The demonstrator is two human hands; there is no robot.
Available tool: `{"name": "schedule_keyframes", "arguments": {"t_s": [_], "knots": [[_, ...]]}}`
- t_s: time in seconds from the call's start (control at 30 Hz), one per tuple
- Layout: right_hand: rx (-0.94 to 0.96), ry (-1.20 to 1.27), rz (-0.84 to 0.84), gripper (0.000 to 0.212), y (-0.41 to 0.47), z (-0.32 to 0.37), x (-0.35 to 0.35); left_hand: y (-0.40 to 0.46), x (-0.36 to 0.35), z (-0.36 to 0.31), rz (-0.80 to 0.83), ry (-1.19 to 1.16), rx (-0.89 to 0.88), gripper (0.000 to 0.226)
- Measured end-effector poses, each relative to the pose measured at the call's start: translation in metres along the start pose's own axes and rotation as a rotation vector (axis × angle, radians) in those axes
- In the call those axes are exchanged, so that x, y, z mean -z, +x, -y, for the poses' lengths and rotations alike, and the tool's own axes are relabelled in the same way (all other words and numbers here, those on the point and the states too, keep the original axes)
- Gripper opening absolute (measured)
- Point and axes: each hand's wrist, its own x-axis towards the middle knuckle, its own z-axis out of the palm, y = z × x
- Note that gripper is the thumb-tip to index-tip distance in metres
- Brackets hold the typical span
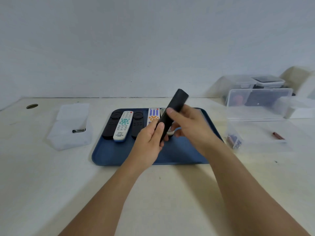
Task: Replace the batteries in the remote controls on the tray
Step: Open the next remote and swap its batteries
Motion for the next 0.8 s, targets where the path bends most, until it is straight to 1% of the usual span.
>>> {"name": "schedule_keyframes", "arguments": {"t_s": [0.07, 0.13, 0.17, 0.23, 0.3, 0.4, 0.47, 0.5, 0.53, 0.57, 0.63, 0.67, 0.7, 0.8], "knots": [[-0.006, -0.106, -0.012, 0.03, -0.001, -0.008, -0.015, -0.002, -0.004, 0.0, 0.019, 0.039, 0.008, 0.033], [-0.012, -0.166, -0.087, 0.027, 0.001, -0.017, -0.023, -0.004, -0.006, 0.0, 0.053, 0.048, 0.002, 0.031], [-0.042, -0.148, -0.11, 0.023, 0.003, -0.02, -0.023, -0.003, -0.006, -0.002, 0.059, 0.085, -0.012, 0.032], [-0.116, -0.037, -0.083, 0.019, 0.002, -0.017, -0.018, 0.0, -0.003, 0.0, 0.053, 0.149, -0.047, 0.031], [-0.141, 0.017, -0.085, 0.017, 0.002, -0.011, -0.01, 0.003, -0.001, 0.003, 0.005, 0.094, -0.027, 0.031], [-0.136, 0.008, -0.244, 0.013, 0.007, -0.008, 0.005, 0.006, -0.003, 0.005, -0.097, -0.023, 0.042, 0.037], [-0.108, -0.117, -0.344, 0.015, 0.012, -0.011, 0.017, 0.006, -0.005, 0.005, -0.132, -0.02, 0.027, 0.033], [-0.113, -0.204, -0.353, 0.016, 0.014, -0.013, 0.022, 0.006, -0.005, 0.005, -0.154, 0.025, -0.004, 0.031], [-0.135, -0.277, -0.328, 0.013, 0.014, -0.011, 0.027, 0.006, -0.003, 0.006, -0.183, 0.118, -0.059, 0.03], [-0.171, -0.334, -0.286, 0.012, 0.013, -0.011, 0.03, 0.006, 0.001, 0.008, -0.21, 0.256, -0.134, 0.03], [-0.209, -0.409, -0.216, 0.016, 0.011, -0.011, 0.034, 0.009, 0.012, 0.014, -0.23, 0.564, -0.288, 0.032], [-0.195, -0.443, -0.209, 0.014, 0.011, -0.011, 0.034, 0.011, 0.018, 0.018, -0.218, 0.685, -0.316, 0.034], [-0.166, -0.5, -0.223, 0.011, 0.011, -0.014, 0.035, 0.012, 0.022, 0.022, -0.191, 0.779, -0.313, 0.037], [-0.102, -0.697, -0.285, 0.021, 0.016, -0.023, 0.035, 0.011, 0.026, 0.028, -0.041, 0.934, -0.182, 0.045]]}}
